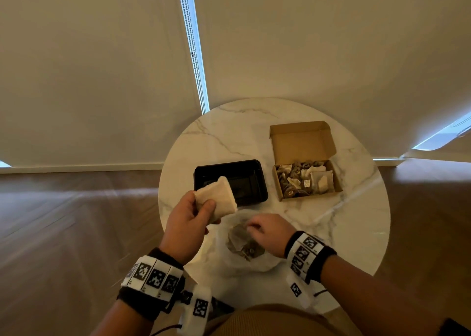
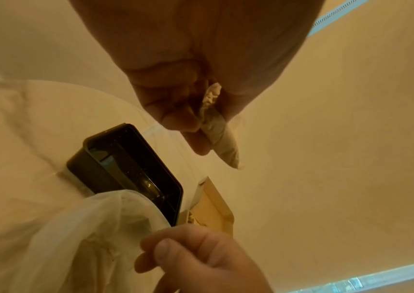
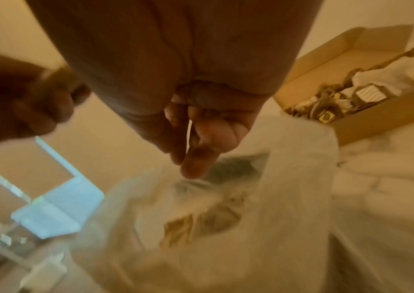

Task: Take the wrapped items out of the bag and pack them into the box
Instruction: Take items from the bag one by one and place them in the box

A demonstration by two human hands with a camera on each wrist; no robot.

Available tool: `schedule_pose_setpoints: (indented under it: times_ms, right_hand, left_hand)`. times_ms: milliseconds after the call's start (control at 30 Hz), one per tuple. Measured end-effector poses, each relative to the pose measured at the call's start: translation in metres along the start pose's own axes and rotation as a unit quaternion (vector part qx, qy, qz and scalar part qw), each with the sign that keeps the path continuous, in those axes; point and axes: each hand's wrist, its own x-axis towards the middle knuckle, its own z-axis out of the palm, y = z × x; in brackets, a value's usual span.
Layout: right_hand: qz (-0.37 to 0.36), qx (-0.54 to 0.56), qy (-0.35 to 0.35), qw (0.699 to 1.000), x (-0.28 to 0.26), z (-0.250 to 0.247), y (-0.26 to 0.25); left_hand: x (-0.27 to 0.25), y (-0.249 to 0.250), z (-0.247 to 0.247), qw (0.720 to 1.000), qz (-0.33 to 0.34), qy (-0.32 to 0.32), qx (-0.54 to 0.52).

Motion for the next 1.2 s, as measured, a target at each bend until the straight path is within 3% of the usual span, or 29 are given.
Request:
schedule_pose_setpoints:
  times_ms: [167,433,700,833,967,1200]
  right_hand:
    - [-0.037,-0.118,-0.043,0.991,0.033,0.034,-0.008]
    - [-0.060,-0.195,-0.082,0.975,0.046,0.064,-0.002]
    - [-0.065,-0.247,-0.098,0.962,0.043,0.073,-0.001]
    - [-0.020,-0.168,-0.063,0.983,0.033,0.054,-0.009]
    - [0.014,-0.016,0.012,1.000,0.015,0.029,-0.006]
    - [0.084,0.277,0.074,0.954,0.003,0.018,0.015]
  left_hand:
    - [-0.020,-0.007,-0.014,1.000,-0.018,0.000,0.009]
    - [-0.043,-0.024,-0.028,0.997,-0.066,-0.007,0.029]
    - [-0.036,-0.027,-0.029,0.993,-0.091,-0.063,0.044]
    - [-0.027,-0.027,-0.021,0.993,-0.068,-0.066,0.066]
    - [-0.020,-0.029,-0.018,0.995,-0.047,-0.054,0.073]
    - [-0.016,-0.034,-0.023,0.997,-0.048,-0.039,0.053]
